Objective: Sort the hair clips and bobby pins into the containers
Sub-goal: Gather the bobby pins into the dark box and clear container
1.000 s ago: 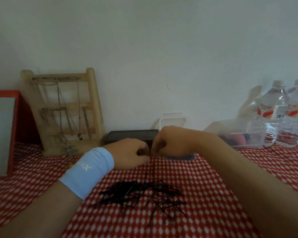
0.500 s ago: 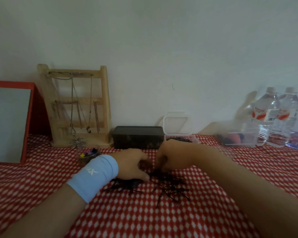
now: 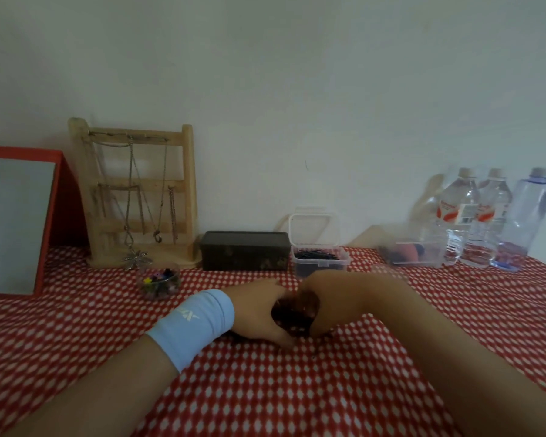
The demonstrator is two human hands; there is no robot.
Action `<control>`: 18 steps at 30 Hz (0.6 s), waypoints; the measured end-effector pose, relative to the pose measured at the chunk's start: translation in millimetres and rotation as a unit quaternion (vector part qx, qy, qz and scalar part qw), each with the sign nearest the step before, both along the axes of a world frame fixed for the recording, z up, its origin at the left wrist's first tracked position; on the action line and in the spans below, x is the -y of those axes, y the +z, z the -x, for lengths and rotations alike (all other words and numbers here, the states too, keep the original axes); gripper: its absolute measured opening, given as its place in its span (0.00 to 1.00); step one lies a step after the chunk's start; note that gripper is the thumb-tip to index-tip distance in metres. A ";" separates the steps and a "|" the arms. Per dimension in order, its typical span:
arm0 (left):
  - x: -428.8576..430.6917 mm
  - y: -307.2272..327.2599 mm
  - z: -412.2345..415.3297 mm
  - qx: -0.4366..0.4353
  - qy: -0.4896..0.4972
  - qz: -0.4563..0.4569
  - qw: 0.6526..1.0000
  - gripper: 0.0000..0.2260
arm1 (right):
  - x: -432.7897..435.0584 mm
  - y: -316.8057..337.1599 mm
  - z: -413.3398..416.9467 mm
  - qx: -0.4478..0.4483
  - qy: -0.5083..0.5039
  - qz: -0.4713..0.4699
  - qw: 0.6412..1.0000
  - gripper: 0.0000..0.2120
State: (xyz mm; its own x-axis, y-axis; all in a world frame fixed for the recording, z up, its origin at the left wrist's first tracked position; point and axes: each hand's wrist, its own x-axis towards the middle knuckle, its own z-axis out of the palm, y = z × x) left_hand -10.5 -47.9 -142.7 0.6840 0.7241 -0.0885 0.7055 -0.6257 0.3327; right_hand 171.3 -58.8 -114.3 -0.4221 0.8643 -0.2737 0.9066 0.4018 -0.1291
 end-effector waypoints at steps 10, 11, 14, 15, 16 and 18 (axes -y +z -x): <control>-3.0 0.3 8.1 0.097 0.003 0.042 0.994 0.15 | 8.2 -3.5 -25.6 -0.122 -0.043 0.016 0.991 0.26; -0.3 0.1 4.7 0.092 0.009 0.043 0.995 0.17 | 8.7 -1.6 -28.1 -0.092 -0.048 0.029 0.994 0.28; 2.9 -4.3 -4.8 0.021 0.016 -0.018 0.999 0.34 | 7.3 -4.2 -27.6 -0.048 -0.057 0.020 0.997 0.27; 3.5 -7.0 -6.9 0.004 0.020 -0.036 0.999 0.38 | 5.9 -7.5 -24.8 -0.055 -0.060 0.006 0.997 0.24; 3.9 -9.1 -8.9 -0.003 0.024 -0.044 0.999 0.40 | 4.6 -11.3 -21.6 -0.065 -0.062 -0.008 0.996 0.22; 3.4 -12.0 -10.8 0.009 0.031 -0.043 0.999 0.38 | 1.9 -16.7 -15.6 -0.084 -0.065 -0.033 0.994 0.20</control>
State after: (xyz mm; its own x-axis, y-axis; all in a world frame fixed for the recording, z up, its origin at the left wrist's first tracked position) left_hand 0.4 -51.3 -154.6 0.6391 0.7691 -0.0116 0.7377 -0.6086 0.2923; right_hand 186.9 -60.6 -131.1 -0.3401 0.9283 -0.1503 0.9194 0.2947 -0.2605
